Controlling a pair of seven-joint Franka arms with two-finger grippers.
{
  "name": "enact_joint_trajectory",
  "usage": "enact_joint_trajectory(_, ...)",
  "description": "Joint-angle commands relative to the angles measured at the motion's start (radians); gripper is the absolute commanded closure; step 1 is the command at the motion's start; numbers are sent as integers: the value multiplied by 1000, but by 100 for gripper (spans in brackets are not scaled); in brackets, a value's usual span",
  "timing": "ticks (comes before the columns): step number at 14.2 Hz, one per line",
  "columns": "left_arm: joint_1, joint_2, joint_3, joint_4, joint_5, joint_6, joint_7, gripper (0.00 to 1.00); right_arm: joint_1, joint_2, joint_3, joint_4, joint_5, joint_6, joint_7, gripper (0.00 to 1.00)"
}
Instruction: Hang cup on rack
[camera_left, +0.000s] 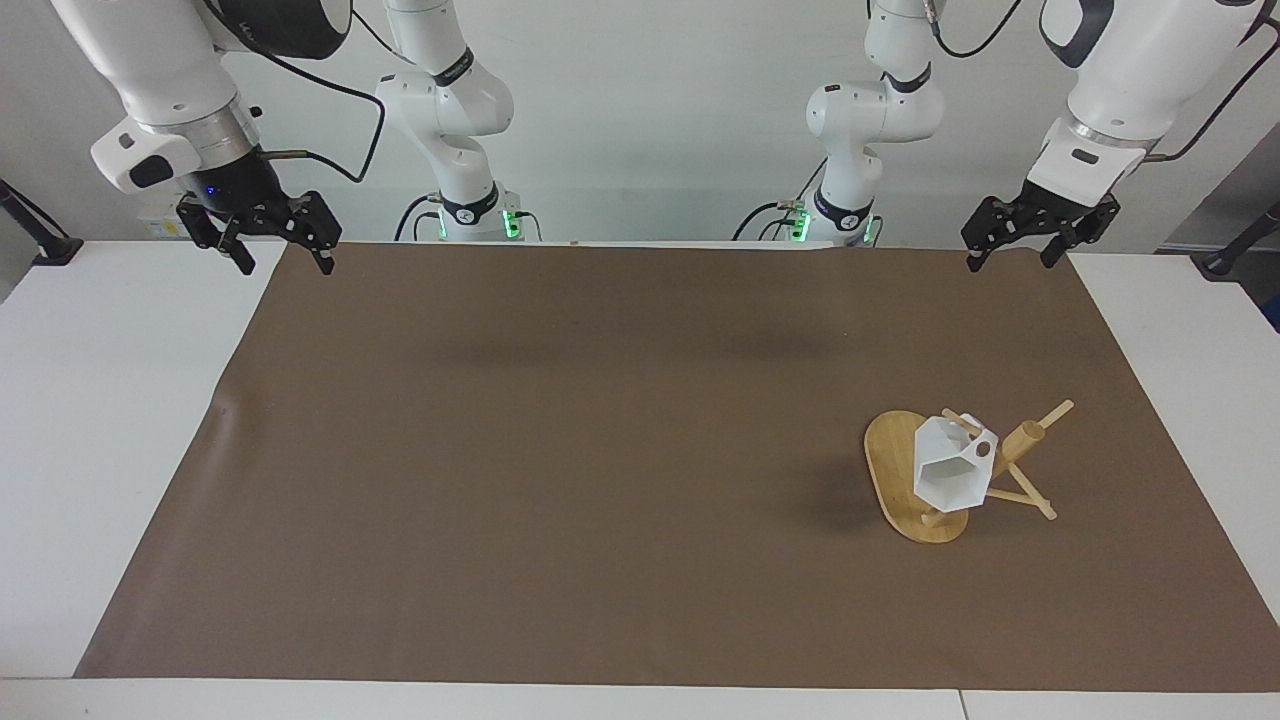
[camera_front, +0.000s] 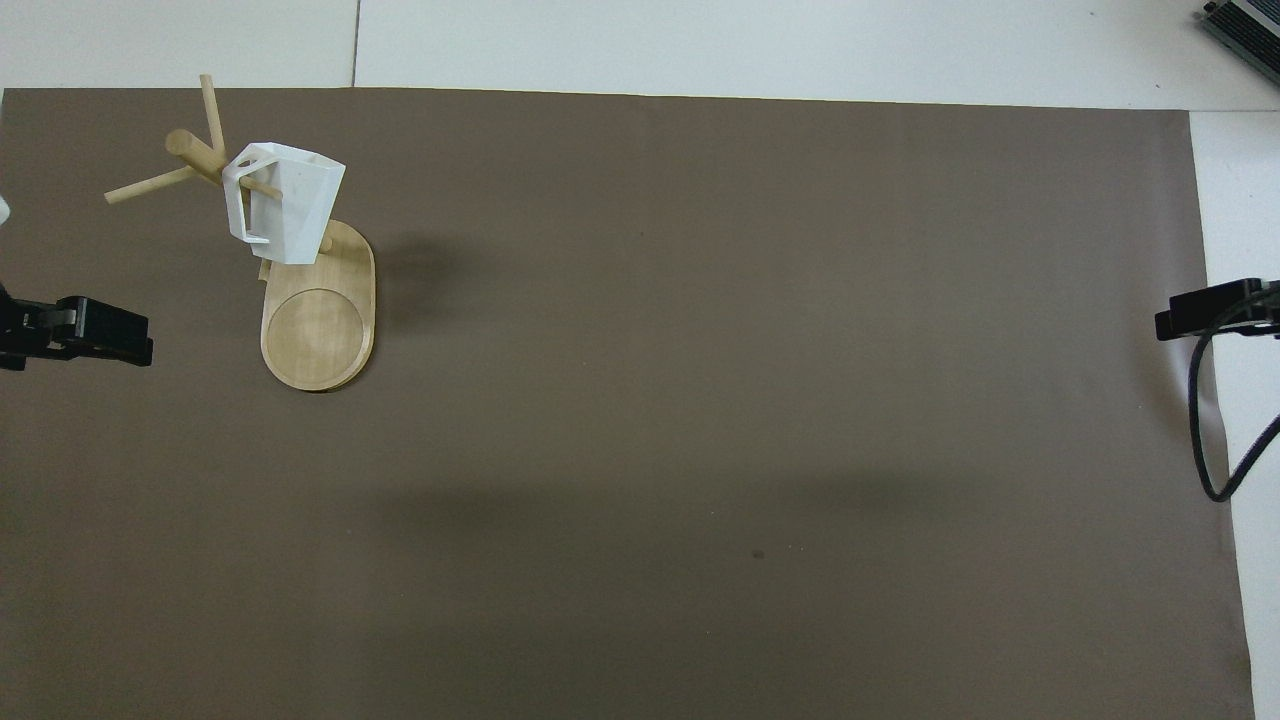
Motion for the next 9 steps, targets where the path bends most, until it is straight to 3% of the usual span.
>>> enact_joint_trajectory(1,2,0,4,1,10,9,9,0,-6,-12,2,-12,19,-11,-4,0)
enact_joint_trajectory(9,2,-11,4,-23,-5,35,21,0,-4,-14,2,-12,19,-11,-4,0)
